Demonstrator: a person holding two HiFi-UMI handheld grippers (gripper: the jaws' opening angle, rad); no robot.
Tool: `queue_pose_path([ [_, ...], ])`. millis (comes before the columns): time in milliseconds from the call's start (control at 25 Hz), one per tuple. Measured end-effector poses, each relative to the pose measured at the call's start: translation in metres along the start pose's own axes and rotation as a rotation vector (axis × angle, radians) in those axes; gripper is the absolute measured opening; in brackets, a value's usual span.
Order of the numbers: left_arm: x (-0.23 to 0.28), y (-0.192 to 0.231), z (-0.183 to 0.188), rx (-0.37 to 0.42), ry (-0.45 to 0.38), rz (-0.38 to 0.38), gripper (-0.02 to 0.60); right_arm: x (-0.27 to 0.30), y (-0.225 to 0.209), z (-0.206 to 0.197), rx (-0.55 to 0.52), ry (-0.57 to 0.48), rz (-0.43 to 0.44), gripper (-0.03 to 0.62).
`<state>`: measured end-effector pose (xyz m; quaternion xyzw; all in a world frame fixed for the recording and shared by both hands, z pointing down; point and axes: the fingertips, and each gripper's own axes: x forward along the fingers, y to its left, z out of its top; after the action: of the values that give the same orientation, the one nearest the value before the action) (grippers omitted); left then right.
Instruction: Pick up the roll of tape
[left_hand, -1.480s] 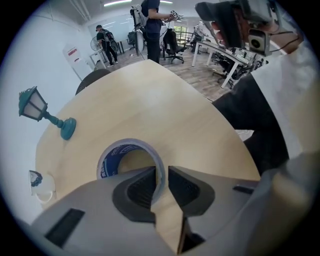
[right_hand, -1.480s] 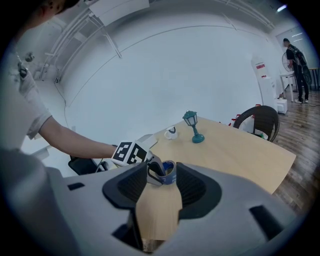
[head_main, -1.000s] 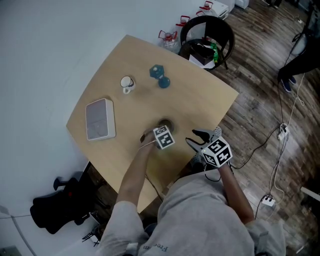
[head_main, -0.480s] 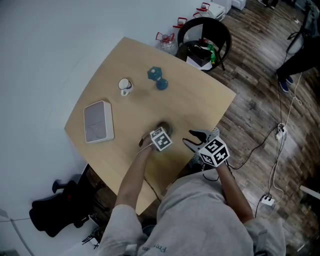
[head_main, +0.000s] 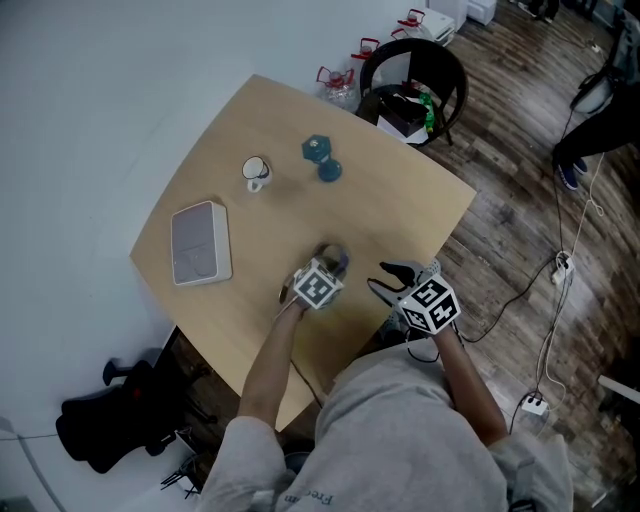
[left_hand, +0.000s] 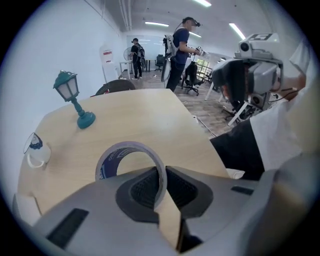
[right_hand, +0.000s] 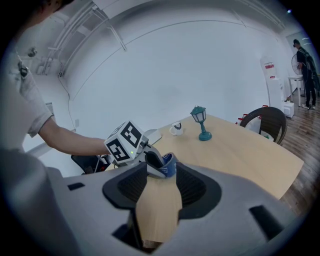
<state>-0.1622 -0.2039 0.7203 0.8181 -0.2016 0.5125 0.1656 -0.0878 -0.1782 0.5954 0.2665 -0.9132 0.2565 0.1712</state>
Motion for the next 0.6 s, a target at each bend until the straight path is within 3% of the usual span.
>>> queue_pose_path([
  [600,-0.071,0.009,0.009,-0.214,-0.228,0.080,0.038,0.019,0.017,0.018,-0.063,-0.019,0.002,0.175],
])
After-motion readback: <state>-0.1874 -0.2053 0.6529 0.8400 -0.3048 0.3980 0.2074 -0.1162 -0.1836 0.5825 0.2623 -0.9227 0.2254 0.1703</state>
